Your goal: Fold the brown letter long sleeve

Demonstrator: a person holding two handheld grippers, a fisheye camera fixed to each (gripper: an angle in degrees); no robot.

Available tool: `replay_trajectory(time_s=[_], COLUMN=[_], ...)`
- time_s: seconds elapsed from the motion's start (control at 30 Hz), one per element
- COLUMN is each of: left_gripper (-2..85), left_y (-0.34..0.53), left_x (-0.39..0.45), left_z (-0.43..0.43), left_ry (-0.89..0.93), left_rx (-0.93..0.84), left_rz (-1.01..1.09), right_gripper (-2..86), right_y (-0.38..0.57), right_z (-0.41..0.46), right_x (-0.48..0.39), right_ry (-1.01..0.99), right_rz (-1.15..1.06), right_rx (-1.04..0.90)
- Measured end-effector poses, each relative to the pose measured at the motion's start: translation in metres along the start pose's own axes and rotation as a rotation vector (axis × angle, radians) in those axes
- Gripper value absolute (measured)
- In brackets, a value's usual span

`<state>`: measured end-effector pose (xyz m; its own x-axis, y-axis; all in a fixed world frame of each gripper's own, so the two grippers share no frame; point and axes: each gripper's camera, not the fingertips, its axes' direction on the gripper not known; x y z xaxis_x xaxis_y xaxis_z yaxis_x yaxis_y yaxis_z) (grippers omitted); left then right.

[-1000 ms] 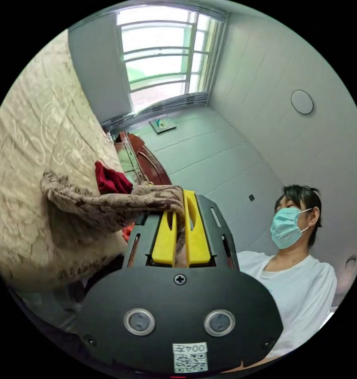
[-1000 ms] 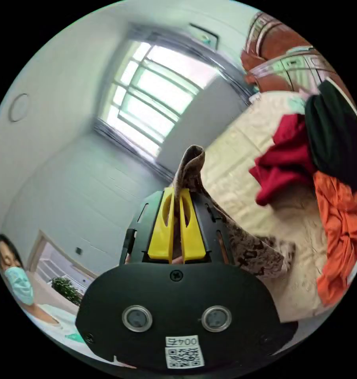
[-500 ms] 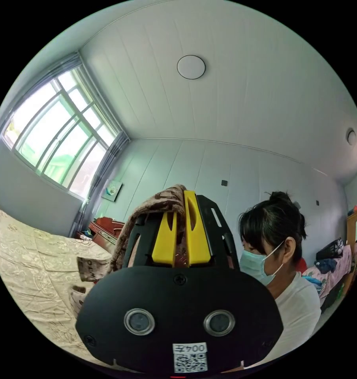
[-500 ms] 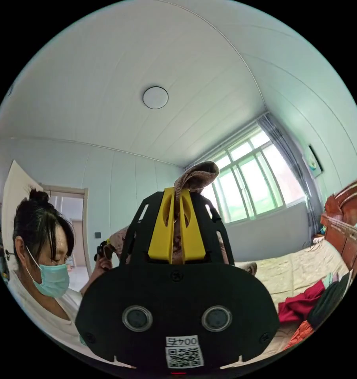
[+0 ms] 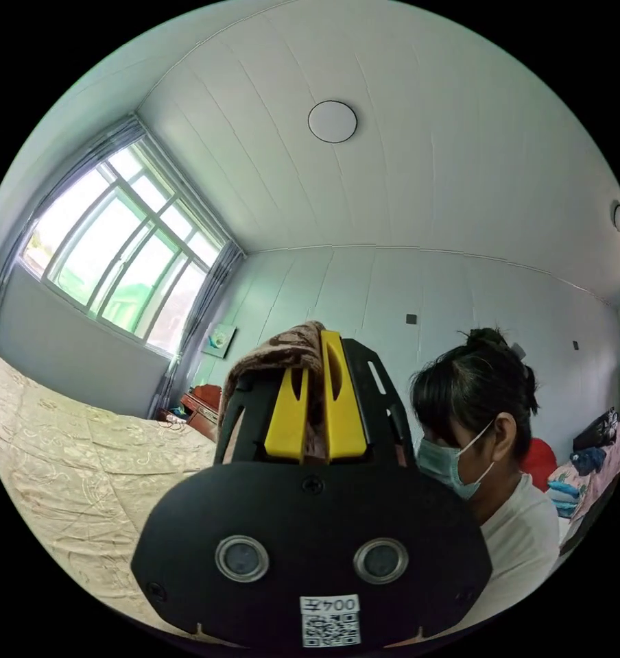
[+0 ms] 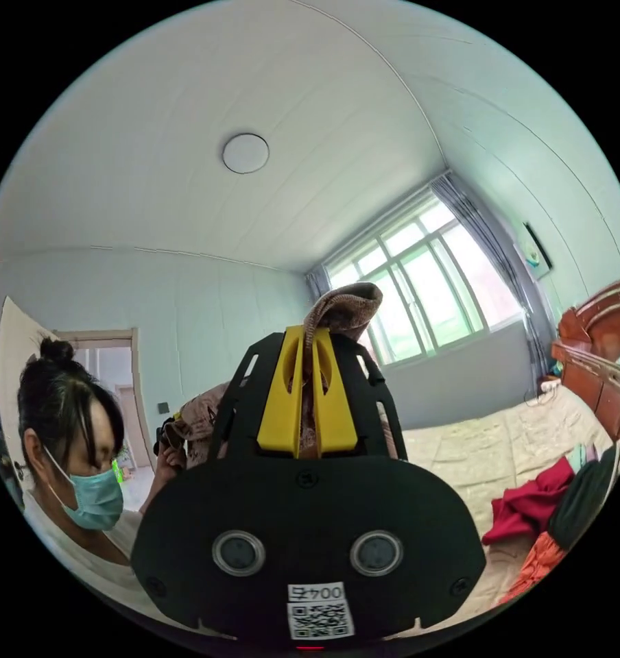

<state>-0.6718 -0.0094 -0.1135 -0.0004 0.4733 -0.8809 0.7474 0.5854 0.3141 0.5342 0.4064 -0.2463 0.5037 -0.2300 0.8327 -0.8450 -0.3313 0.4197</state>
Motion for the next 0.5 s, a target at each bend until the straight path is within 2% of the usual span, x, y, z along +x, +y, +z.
replay_trajectory(time_s=[0.17,0.27,0.37,0.5], left_gripper=[5.7,5.5,5.2,5.5], left_y=[0.016,0.005,-0.042,-0.107], left_x=[-0.148,-0.24,-0.282,-0.278], left_z=[0.025,0.055,0.091,0.118], left_ry=[-0.086,-0.144,-0.199,-0.185], left_rx=[-0.091,-0.144,-0.156,-0.127], left_rz=[-0.297,-0.408,-0.377,-0.156], right_gripper=[-0.4,-0.2,-0.2,0.1], right_y=[0.069,0.08,0.044,0.011], right_z=[0.127,0.191,0.234,0.244], right_x=[0.163,0.23,0.229,0.214], right_ry=[0.158,0.194,0.241,0.23], right_rz=[0.27,0.346,0.239,0.122], right_rx=[-0.223,-0.225,-0.178,-0.119])
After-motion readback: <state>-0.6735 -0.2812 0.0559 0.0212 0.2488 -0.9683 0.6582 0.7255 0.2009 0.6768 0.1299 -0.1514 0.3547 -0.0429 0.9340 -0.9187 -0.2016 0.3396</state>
